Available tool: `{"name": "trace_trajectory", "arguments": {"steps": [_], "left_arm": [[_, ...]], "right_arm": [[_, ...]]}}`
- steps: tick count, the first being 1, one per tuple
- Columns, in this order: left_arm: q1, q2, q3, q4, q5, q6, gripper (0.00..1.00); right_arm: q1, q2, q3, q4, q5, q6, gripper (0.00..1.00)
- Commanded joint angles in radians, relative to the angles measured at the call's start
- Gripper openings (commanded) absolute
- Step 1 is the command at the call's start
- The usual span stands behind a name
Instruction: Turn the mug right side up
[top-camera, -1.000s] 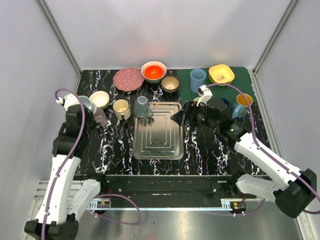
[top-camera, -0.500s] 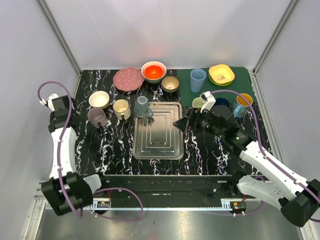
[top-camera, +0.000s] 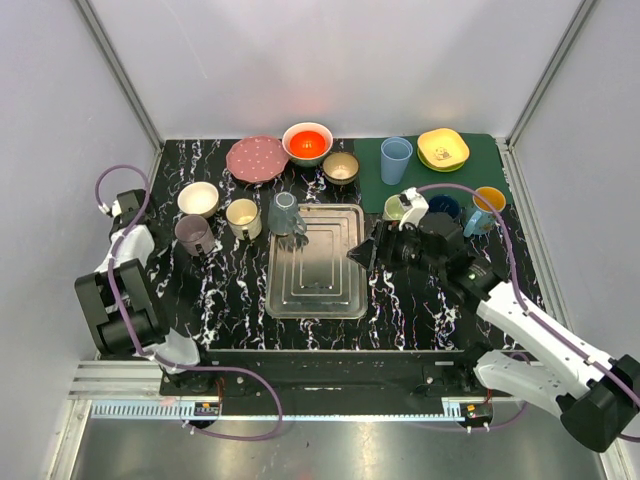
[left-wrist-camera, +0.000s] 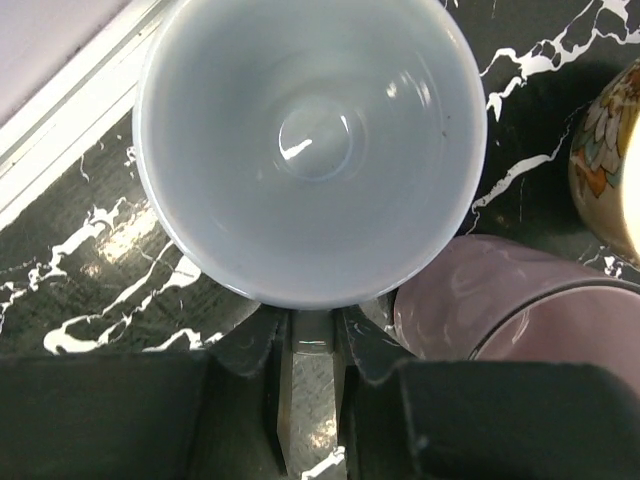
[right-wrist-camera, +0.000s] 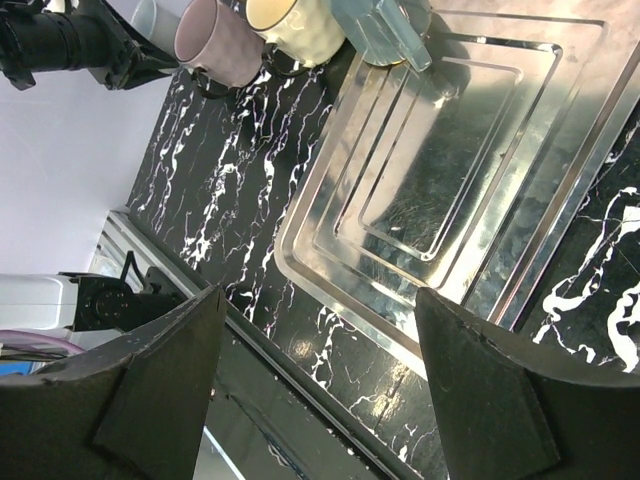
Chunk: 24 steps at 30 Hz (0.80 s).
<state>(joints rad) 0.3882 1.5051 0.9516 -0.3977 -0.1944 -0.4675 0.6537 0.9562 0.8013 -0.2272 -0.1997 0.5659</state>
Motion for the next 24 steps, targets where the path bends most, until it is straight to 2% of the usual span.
{"name": "trace_trajectory", "arguments": {"steps": [1, 2, 4, 6, 9, 17, 20, 24], "left_arm": [[0.005, 0.024, 0.064, 0.174, -0.014, 0.036, 0.0], [0.005, 0.033, 0.065, 0.175, -0.016, 0.038, 0.01], [0.003, 0.056, 0.064, 0.184, -0.01, 0.04, 0.1], [0.005, 0.069, 0.064, 0.178, -0.008, 0.036, 0.27], [0.0, 0.055, 0.058, 0.168, 0.009, 0.018, 0.39], [-0.034, -0.092, 0.021, 0.074, -0.017, -0.032, 0.59], [-0.046, -0.212, 0.0, 0.021, -0.036, -0.071, 0.64], [-0.103, -0.42, -0.005, -0.035, -0.066, -0.1, 0.69]], "right_arm": [[0.008, 0.027, 0.001, 0.019, 0.02, -0.006, 0.82], [0.009, 0.035, 0.003, 0.023, 0.022, -0.006, 0.82], [0.009, 0.061, 0.013, 0.025, 0.02, -0.006, 0.82], [0.009, 0.084, 0.025, 0.025, 0.02, -0.006, 0.82], [0.009, 0.105, 0.036, 0.023, 0.039, -0.011, 0.82], [0.012, 0.2, 0.087, 0.02, 0.056, -0.027, 0.83], [0.02, 0.272, 0.117, 0.041, 0.068, -0.043, 0.83], [0.032, 0.426, 0.247, 0.063, 0.097, -0.086, 0.83]]}}
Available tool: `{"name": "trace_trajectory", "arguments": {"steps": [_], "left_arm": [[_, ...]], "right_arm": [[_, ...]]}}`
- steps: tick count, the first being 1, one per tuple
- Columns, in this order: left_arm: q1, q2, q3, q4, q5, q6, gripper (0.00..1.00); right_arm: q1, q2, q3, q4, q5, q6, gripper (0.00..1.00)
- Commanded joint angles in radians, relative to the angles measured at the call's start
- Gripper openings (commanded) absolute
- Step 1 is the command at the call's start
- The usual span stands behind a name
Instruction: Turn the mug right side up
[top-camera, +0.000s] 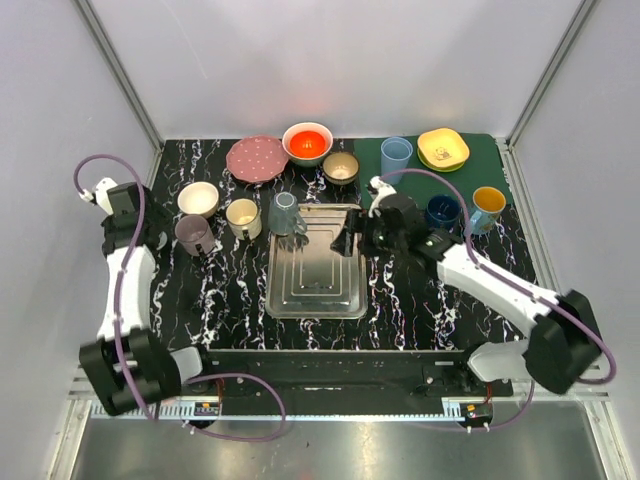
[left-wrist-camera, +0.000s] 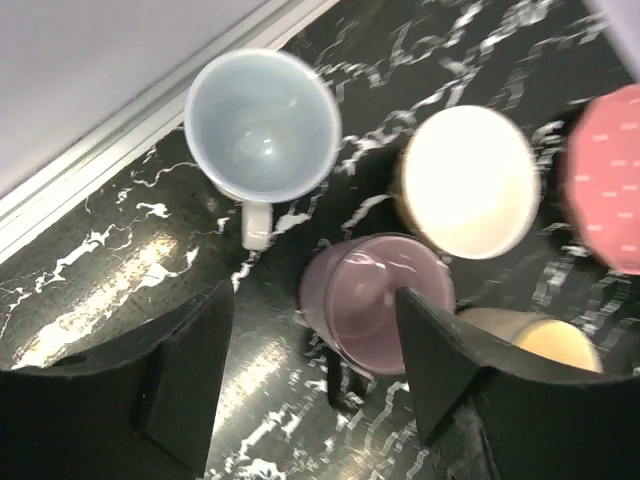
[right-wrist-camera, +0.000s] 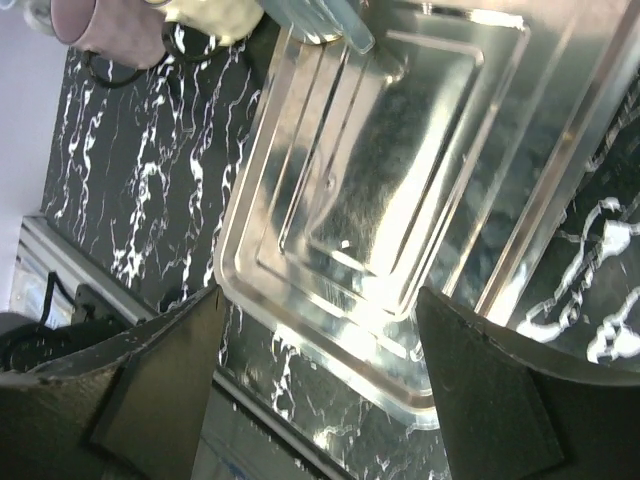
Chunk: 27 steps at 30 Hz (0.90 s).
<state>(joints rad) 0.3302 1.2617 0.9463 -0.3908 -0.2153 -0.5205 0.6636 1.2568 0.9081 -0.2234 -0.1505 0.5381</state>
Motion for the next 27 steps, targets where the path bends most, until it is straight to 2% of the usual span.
{"name": "trace_trajectory", "arguments": {"steps": [1, 3, 5, 7, 10, 16, 20, 27], "left_arm": [[-0.089, -0.206, -0.001, -0.051, -0.052, -0.047, 0.69], [-0.141, -0.281, -0.004, -0.079, -0.047, -0.053, 0.7], [-0.248, -0.329, -0.017, -0.092, -0.059, -0.056, 0.71], [-0.357, -0.387, -0.026, -0.103, -0.071, -0.055, 0.71], [-0.448, -0.43, -0.026, -0.123, -0.058, -0.039, 0.7], [-0.474, -0.481, -0.053, -0.123, 0.076, -0.015, 0.69], [-0.476, -0.499, -0.061, -0.122, 0.1, 0.013, 0.69], [-0.477, -0.499, -0.073, -0.112, 0.12, 0.034, 0.69]], "right_arm": [[0.022, 0.162, 0.17, 0.065, 0.048, -0.093, 0.82], [0.03, 0.283, 0.26, 0.084, 0.045, -0.145, 0.82], [0.03, 0.416, 0.328, 0.082, 0.028, -0.251, 0.81], [0.033, 0.498, 0.417, 0.076, 0.045, -0.378, 0.8], [0.033, 0.602, 0.477, 0.075, 0.038, -0.533, 0.81], [0.031, 0.664, 0.511, 0.116, -0.043, -0.719, 0.82], [0.033, 0.72, 0.595, 0.073, -0.128, -0.757, 0.81], [0.033, 0.842, 0.761, -0.028, -0.152, -0.793, 0.78]]}}
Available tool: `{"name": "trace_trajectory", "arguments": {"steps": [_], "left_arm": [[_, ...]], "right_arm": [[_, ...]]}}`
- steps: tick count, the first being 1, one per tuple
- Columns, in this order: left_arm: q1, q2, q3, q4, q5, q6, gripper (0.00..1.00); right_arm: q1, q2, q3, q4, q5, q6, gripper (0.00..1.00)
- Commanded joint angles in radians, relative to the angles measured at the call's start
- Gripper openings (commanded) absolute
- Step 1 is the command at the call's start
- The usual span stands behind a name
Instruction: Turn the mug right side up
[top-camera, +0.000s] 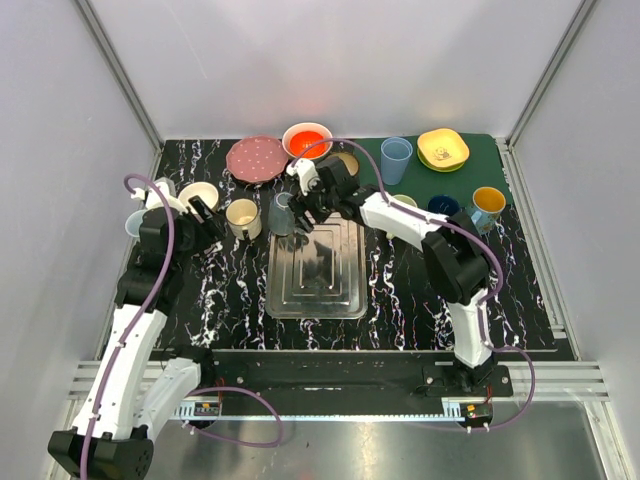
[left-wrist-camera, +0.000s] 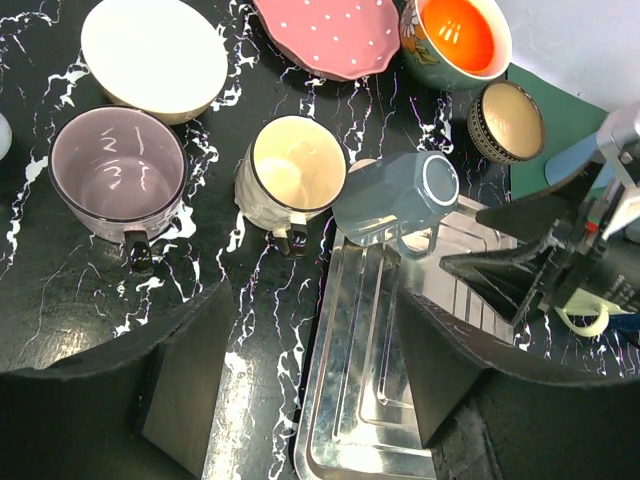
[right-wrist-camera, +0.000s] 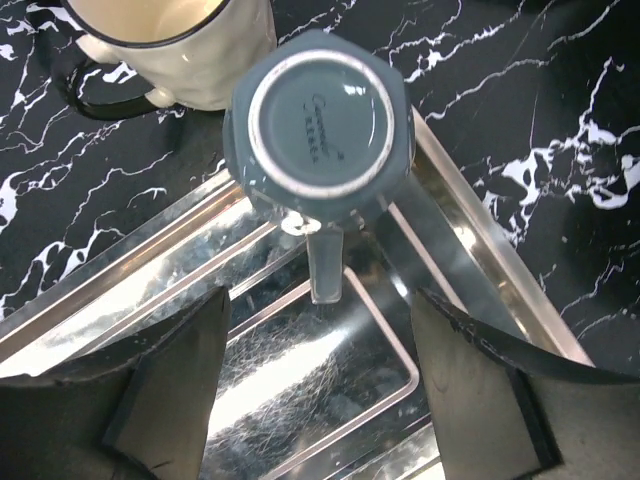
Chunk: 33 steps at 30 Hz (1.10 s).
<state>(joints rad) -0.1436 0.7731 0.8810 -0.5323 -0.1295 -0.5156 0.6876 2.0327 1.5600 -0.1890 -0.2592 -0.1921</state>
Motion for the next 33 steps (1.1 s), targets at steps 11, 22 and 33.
{"name": "trace_trajectory", "arguments": {"steps": [11, 22, 33], "left_arm": [[-0.002, 0.012, -0.016, 0.048, 0.031, 0.04, 0.68], [-0.004, 0.009, -0.03, 0.052, 0.048, 0.028, 0.67], [-0.004, -0.02, -0.062, 0.068, 0.05, 0.015, 0.66]], "right_arm": [[0.01, 0.178, 0.238, -0.109, -0.084, -0.075, 0.69], [0.018, 0.222, 0.268, -0.112, -0.104, -0.046, 0.33], [0.05, 0.109, 0.146, -0.079, 0.034, 0.103, 0.0]]}}
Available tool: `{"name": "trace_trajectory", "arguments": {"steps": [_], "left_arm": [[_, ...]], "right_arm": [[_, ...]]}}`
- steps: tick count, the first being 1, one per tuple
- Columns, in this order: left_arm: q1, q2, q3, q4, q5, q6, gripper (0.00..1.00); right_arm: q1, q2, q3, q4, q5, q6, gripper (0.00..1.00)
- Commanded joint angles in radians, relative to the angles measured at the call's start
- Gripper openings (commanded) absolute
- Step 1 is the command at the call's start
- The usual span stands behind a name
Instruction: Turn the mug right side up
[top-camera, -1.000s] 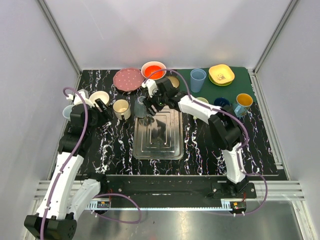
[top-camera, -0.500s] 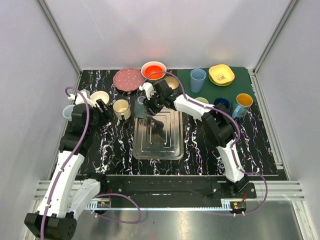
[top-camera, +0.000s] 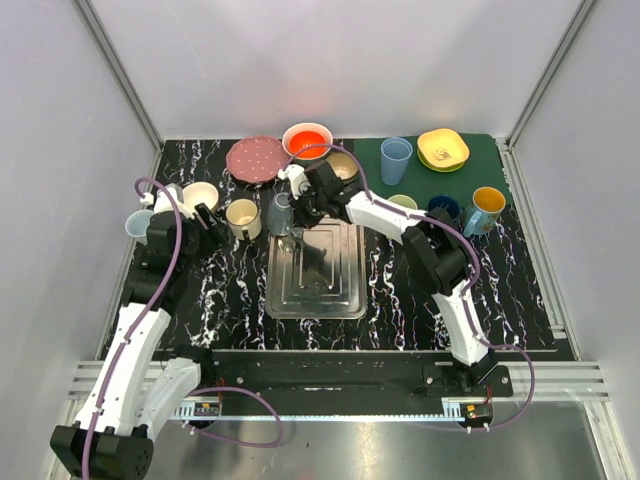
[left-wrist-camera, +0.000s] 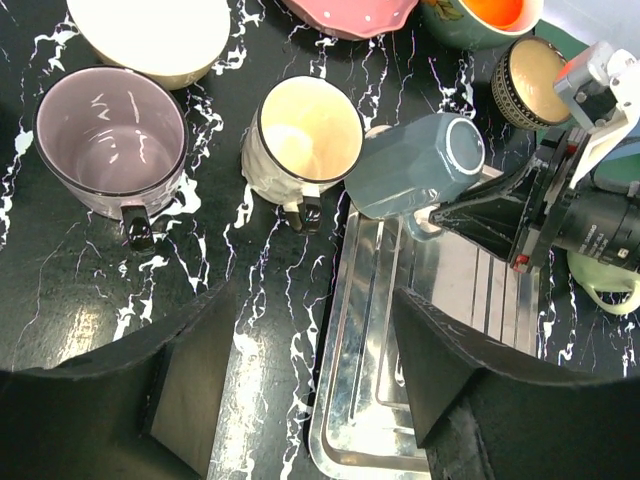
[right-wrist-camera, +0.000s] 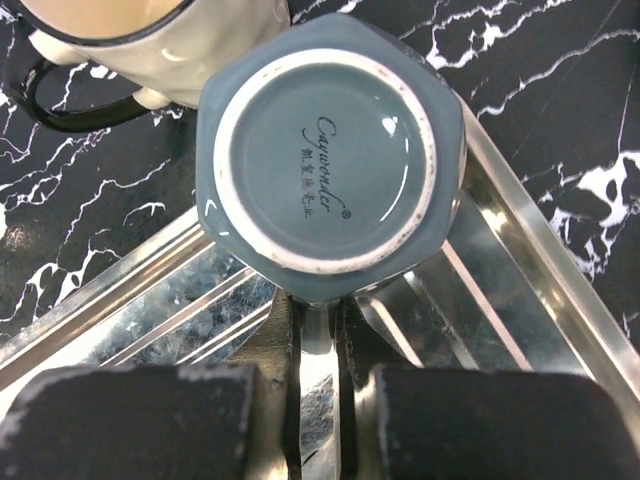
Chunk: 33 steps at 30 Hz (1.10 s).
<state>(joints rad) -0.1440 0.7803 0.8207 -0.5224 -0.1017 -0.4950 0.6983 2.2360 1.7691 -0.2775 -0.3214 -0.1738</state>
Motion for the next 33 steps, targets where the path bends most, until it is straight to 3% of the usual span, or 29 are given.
{"name": "trace_trajectory", "arguments": {"steps": [1, 8, 13, 14, 17, 20, 25, 26, 30, 33], "left_arm": [[-0.003, -0.032, -0.003, 0.061, 0.022, -0.008, 0.66], [-0.006, -0.039, -0.017, 0.094, 0.043, -0.028, 0.67], [-0.037, -0.093, -0.106, 0.278, 0.19, -0.075, 0.76], [-0.046, -0.102, -0.145, 0.31, 0.247, -0.095, 0.82], [-0.061, -0.142, -0.231, 0.432, 0.322, -0.18, 0.99], [-0.066, -0.216, -0.32, 0.542, 0.385, -0.27, 0.99], [-0.072, -0.283, -0.436, 0.743, 0.508, -0.442, 0.99], [-0.077, -0.28, -0.489, 0.793, 0.555, -0.476, 0.99], [-0.104, -0.221, -0.685, 1.393, 0.626, -0.736, 0.99], [-0.152, -0.09, -0.727, 1.615, 0.651, -0.79, 0.93]], "right_arm": [[0.047, -0.152, -0.113, 0.023, 0.116, 0.094, 0.0], [0.104, -0.415, -0.309, 0.024, 0.28, 0.167, 0.0], [0.104, -0.585, -0.471, 0.09, 0.248, 0.377, 0.0], [0.098, -0.605, -0.491, 0.109, 0.225, 0.451, 0.0], [0.09, -0.679, -0.591, 0.234, 0.153, 0.595, 0.0], [0.073, -0.737, -0.692, 0.394, 0.091, 0.742, 0.0], [-0.035, -0.822, -0.913, 0.812, -0.052, 1.011, 0.0], [-0.048, -0.825, -0.931, 0.86, -0.067, 1.081, 0.0], [-0.091, -0.808, -1.006, 1.135, -0.133, 1.229, 0.0], [-0.1, -0.774, -1.03, 1.318, -0.169, 1.339, 0.0]]}}
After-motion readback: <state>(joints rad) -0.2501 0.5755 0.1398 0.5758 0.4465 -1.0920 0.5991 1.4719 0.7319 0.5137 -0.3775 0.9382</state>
